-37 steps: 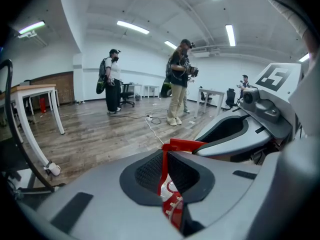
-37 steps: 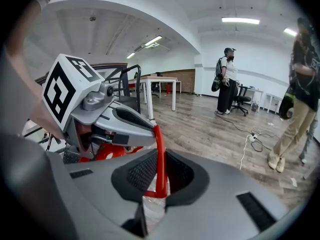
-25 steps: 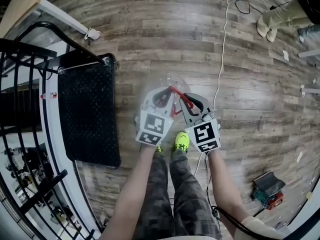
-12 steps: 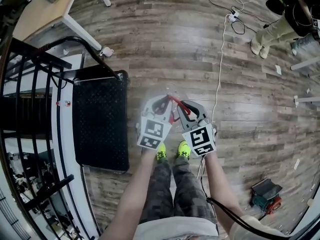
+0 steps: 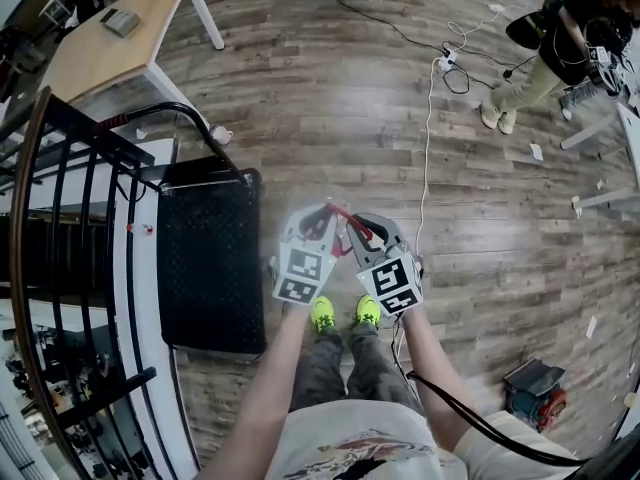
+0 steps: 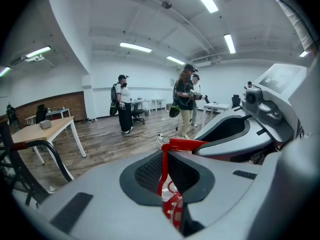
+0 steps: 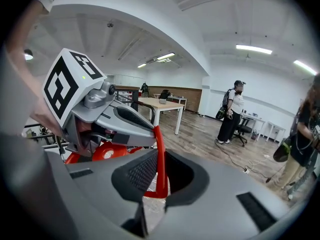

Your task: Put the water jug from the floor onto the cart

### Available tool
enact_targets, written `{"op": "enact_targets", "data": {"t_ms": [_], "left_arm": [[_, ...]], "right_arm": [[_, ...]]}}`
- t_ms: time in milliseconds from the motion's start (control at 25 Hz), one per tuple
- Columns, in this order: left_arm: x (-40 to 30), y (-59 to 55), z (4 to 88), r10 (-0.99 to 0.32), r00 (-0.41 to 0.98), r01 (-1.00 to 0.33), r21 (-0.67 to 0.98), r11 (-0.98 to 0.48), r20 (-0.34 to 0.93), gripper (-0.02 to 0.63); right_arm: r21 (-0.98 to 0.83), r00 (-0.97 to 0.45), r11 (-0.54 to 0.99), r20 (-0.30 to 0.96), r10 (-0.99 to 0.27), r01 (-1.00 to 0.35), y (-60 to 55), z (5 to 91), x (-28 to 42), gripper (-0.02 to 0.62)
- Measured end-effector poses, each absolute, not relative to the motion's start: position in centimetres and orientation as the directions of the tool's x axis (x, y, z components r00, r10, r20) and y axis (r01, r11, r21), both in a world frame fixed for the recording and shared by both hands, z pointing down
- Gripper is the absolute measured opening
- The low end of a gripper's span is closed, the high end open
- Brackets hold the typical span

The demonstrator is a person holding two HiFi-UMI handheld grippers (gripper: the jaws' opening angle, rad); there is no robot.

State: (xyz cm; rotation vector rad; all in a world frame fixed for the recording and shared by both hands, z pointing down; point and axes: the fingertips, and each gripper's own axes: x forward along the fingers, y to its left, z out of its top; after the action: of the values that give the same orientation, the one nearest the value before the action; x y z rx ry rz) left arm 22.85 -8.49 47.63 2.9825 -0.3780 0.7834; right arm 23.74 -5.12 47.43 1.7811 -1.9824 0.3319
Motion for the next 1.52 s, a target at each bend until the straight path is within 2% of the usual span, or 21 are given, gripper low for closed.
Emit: {"op": "enact_targets", "data": {"t_ms": [320,800,1520], "left_arm": [[20.7,-7.9,43.2,-0.260,0.846,-0.275,-0.037,-0.961,0.466,0.032],[16.1,-10.2,42.1,-0.319,0.825,-0.341,-0.039,-0.939,0.466,0.031],[7.6,-20.4,42.4,-0.522,0.699,-0.578,-0.044,-0.815,0.489,0.031]], "right_arm": [[0.152,-0.068,0.154,0.460,-0.885,-0.976,-4.5,42.9,21.7,0.052],[0.168,-0.122,0.222,0.465,-0.877,-0.960,-6.9,41.9,17.3,0.052],[0.157,-0.353,0.466,0.461,-0.814,-0.871,-17.6,42.2,9.6,0.052]]}}
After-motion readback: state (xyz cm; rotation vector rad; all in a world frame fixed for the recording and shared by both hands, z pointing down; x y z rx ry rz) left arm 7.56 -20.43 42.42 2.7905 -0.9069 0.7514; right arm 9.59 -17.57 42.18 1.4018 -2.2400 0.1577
